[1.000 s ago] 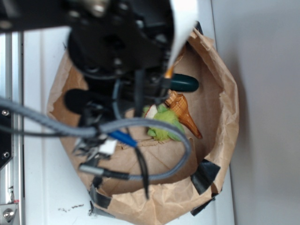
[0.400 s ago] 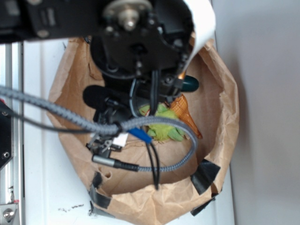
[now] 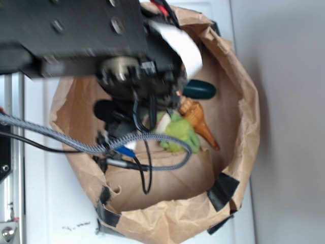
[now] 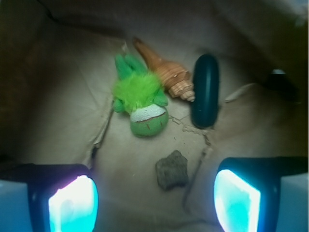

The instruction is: Grab the rock.

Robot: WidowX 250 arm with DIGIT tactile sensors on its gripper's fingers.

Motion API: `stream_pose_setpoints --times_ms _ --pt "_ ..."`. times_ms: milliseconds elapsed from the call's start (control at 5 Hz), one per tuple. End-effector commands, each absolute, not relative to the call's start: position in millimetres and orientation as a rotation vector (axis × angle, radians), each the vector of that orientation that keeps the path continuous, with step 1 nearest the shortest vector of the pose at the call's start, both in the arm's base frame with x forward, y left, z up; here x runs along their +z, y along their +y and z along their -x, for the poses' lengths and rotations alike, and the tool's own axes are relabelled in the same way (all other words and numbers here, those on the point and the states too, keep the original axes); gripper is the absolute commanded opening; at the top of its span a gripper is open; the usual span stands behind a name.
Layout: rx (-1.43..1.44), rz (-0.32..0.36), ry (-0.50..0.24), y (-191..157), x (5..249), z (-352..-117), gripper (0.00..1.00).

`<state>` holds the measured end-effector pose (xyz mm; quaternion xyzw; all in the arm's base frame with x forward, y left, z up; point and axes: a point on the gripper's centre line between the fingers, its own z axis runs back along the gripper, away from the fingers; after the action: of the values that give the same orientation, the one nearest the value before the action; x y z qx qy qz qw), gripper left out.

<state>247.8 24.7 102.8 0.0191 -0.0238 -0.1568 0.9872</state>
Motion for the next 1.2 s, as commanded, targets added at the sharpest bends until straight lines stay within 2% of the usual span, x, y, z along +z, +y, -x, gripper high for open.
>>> stream_pose_setpoints --times_ms 0,200,400,600,800,1000 --pt "-0.285 -0.078 0.000 46.1 70.2 -269.0 1.00" --pt "-0.283 -0.061 -0.004 61.1 64.8 -259.0 1.00" --pt "-0.282 -0.092 -0.005 64.5 62.4 -248.3 1.00" --pt "-0.276 -0.112 0.027 66.1 47.2 -249.3 1.00" --pt "-0.329 -0.094 0.039 53.9 37.8 -239.4 1.00" --pt "-0.382 -0.073 0.026 37.8 40.0 -227.6 1.00"
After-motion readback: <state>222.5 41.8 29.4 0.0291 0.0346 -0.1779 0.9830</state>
